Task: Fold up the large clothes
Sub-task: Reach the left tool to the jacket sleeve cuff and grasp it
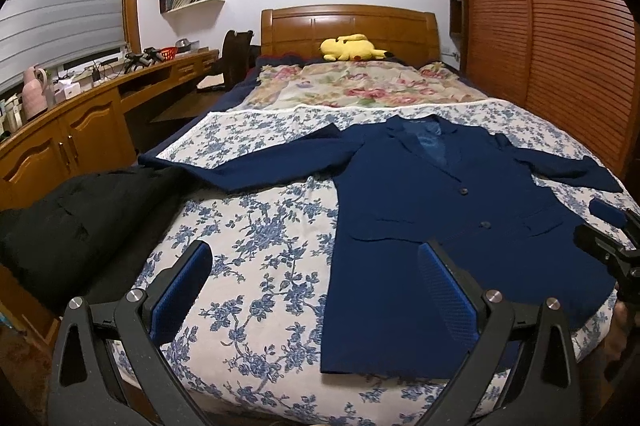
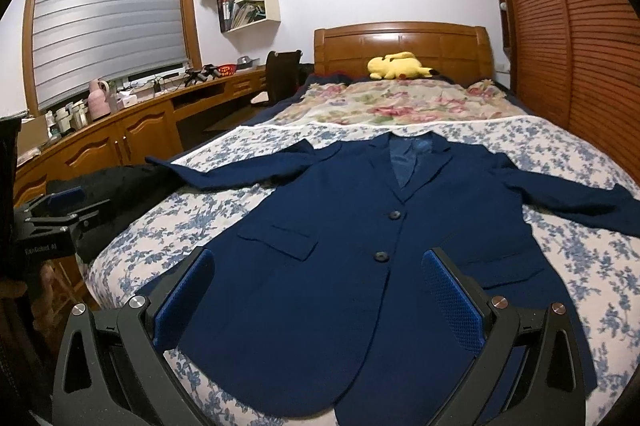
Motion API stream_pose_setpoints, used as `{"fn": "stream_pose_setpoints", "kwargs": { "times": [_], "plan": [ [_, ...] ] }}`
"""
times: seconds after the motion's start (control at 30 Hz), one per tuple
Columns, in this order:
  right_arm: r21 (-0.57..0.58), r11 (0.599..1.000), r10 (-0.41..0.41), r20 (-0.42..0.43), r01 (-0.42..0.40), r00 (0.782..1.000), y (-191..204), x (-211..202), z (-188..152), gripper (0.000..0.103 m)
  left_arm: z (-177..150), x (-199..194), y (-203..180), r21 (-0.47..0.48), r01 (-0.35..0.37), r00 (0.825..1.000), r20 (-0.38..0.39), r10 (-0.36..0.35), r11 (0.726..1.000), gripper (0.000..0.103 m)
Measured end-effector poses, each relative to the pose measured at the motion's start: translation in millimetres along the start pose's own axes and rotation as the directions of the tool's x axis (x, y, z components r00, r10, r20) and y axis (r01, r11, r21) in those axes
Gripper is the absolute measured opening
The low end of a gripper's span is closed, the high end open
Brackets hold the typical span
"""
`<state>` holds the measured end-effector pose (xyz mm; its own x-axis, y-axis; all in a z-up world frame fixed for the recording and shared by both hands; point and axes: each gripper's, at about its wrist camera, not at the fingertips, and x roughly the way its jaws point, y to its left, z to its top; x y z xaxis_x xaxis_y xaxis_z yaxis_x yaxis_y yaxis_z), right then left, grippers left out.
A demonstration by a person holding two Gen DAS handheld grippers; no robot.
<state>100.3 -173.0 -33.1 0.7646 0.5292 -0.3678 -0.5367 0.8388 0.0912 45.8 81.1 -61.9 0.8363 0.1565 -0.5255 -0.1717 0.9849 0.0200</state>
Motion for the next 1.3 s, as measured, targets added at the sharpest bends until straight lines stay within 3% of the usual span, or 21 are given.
{"fn": "stream_pose_setpoints", "kwargs": {
  "times": [0.27,0.77,0.93,1.07,1.17,1.3],
  "plan": [
    [-0.025,0.999,0.040,-0.049,-0.042,0.998,-5.1,38.4,7.3,0.103,2.3,36.7,18.9,-0.009,-0.014,0.999,-0.050,0.014,1.000,0.103],
    [-0.063,0.991,0.116,-0.085,-0.122,0.990,-11.8,120.1,64.0,0.103,36.4,105.3,68.4,-0.060,-0.055,0.993,-0.108,0.048,0.997,0.103],
    [-0.076,0.988,0.130,-0.067,-0.135,0.989,-8.5,142.3,66.7,0.103,45.6,124.5,80.3,-0.044,-0.083,0.988,-0.131,0.077,0.996,0.103],
    [-0.114,0.989,0.090,-0.079,-0.099,0.993,-6.8,164.4,50.4,0.103,46.3,144.6,90.3,-0.038,-0.102,0.982,-0.167,0.094,0.994,0.102],
    [-0.134,0.987,0.070,-0.118,-0.086,0.991,-4.4,177.4,35.9,0.103,44.9,161.5,98.2,-0.030,-0.111,0.976,-0.191,0.104,0.993,0.096],
    [-0.098,0.987,0.109,-0.151,-0.125,0.982,-14.6,181.2,33.5,0.103,46.1,182.1,110.9,-0.080,-0.105,0.975,-0.204,0.087,0.991,0.083]
  ]
}}
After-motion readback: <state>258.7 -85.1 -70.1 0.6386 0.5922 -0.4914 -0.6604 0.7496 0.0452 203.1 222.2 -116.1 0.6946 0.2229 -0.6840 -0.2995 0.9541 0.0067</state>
